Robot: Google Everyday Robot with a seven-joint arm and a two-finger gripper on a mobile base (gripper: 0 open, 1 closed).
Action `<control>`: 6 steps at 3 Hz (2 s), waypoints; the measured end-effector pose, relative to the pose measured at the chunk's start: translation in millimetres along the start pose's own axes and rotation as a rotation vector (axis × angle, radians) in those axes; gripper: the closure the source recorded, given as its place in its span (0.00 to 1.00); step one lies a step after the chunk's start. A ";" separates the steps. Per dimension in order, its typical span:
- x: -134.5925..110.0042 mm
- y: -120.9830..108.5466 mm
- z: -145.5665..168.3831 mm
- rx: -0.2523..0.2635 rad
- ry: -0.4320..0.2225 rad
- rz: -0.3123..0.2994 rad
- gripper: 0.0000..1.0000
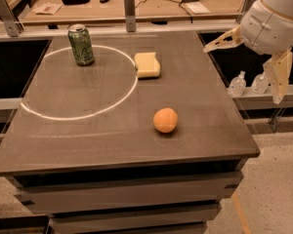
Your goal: Move sponge near green can
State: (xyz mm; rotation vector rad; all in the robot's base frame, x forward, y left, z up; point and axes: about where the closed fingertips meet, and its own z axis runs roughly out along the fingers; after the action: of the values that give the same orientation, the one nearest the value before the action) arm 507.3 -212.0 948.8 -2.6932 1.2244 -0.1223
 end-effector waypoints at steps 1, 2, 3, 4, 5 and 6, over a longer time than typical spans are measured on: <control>5.1 -10.2 -1.8 0.032 0.012 -0.024 0.00; 5.3 -11.1 -1.6 0.036 0.014 -0.022 0.00; 5.0 -37.1 1.6 0.057 0.074 -0.108 0.00; 0.2 -74.6 1.9 0.060 0.146 -0.290 0.00; -8.3 -105.7 5.2 0.020 0.186 -0.501 0.00; -14.3 -135.8 17.1 -0.024 0.165 -0.683 0.00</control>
Offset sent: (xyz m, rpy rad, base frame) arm 0.0103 0.0023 0.0037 0.0076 -0.0319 0.0239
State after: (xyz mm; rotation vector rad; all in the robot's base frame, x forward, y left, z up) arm 600.8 -111.5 958.7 -3.0456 0.2825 -0.4235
